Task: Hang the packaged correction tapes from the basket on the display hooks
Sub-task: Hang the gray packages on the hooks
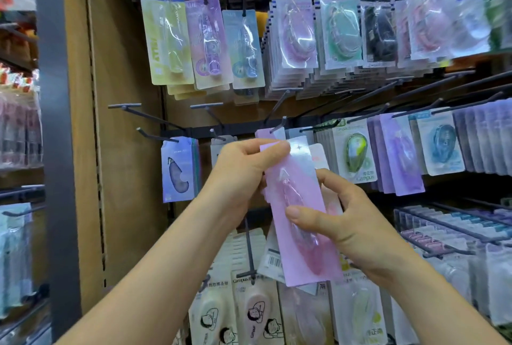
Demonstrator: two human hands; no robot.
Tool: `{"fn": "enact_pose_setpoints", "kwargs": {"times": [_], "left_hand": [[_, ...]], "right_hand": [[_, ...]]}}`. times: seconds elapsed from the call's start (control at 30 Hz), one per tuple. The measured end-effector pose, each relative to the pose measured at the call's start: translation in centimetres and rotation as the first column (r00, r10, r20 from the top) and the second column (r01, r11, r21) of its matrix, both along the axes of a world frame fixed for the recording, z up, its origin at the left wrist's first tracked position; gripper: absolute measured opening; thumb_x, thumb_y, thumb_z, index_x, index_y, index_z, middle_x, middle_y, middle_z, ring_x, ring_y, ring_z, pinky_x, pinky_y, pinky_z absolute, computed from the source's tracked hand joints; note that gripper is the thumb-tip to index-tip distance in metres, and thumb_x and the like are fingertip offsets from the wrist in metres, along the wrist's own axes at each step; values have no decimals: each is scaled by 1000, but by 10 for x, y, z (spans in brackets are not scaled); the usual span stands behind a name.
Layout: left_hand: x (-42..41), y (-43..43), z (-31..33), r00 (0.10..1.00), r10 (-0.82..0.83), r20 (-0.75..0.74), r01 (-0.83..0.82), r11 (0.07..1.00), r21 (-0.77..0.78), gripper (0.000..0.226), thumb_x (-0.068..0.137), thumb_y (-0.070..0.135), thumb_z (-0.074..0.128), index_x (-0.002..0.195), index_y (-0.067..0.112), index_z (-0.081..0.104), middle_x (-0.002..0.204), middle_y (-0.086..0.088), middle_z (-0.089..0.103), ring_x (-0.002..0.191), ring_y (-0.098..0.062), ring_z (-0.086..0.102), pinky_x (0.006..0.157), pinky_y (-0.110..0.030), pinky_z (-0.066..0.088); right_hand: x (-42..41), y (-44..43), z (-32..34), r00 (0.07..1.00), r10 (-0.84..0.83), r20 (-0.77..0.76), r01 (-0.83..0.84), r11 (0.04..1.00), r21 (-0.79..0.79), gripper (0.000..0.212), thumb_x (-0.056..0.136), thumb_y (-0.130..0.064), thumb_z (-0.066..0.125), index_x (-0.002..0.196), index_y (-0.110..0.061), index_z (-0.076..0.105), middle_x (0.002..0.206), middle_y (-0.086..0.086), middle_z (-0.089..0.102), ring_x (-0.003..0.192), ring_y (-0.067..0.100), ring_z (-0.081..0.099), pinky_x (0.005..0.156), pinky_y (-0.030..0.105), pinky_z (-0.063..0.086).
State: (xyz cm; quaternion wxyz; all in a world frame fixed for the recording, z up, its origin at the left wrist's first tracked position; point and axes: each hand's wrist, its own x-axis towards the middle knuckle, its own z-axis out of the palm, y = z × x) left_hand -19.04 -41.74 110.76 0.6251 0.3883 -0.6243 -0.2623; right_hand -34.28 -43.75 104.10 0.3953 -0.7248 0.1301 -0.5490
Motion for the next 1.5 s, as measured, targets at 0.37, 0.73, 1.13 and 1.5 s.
{"fn": "enact_pose_setpoints", "kwargs": {"times": [0.37, 0.73, 1.13, 1.5], "left_hand": [[-23, -33, 30, 966, 257, -26, -249, 902, -353, 19, 91, 20, 69, 76, 31, 70, 78, 13, 70, 80, -9, 67, 84, -41, 59], [-16, -46, 34, 974, 206, -91, -222, 949, -225, 11, 92, 19, 68, 83, 26, 72, 85, 5, 71, 83, -14, 69, 75, -31, 59], [-12, -46, 45, 965, 45, -259, -18, 994, 108, 27, 90, 21, 69, 113, 8, 65, 94, -9, 70, 80, -24, 70, 68, -34, 60], [8, -25, -3, 997, -36, -69, 38, 998, 39, 47, 91, 28, 68, 133, 25, 47, 111, -11, 72, 81, -22, 75, 70, -38, 60]], "right_hand": [[-2, -15, 16, 988, 19, 154, -32, 997, 77, 19, 68, -37, 78, 85, -29, 74, 90, 4, 71, 74, 16, 67, 67, 25, 53], [0, -25, 18, 994, -60, 93, 50, 993, 108, 30, 71, -45, 77, 93, -25, 72, 111, 14, 71, 102, 33, 70, 93, 50, 54], [-7, -17, 23, 987, -149, -64, 150, 988, 19, 32, 75, -42, 76, 100, -24, 71, 100, -4, 75, 89, 14, 73, 71, 24, 57], [-9, -26, 21, 973, -224, -52, 225, 974, 22, 36, 66, -52, 76, 91, -27, 73, 90, -7, 76, 83, 12, 73, 71, 26, 51]]}}
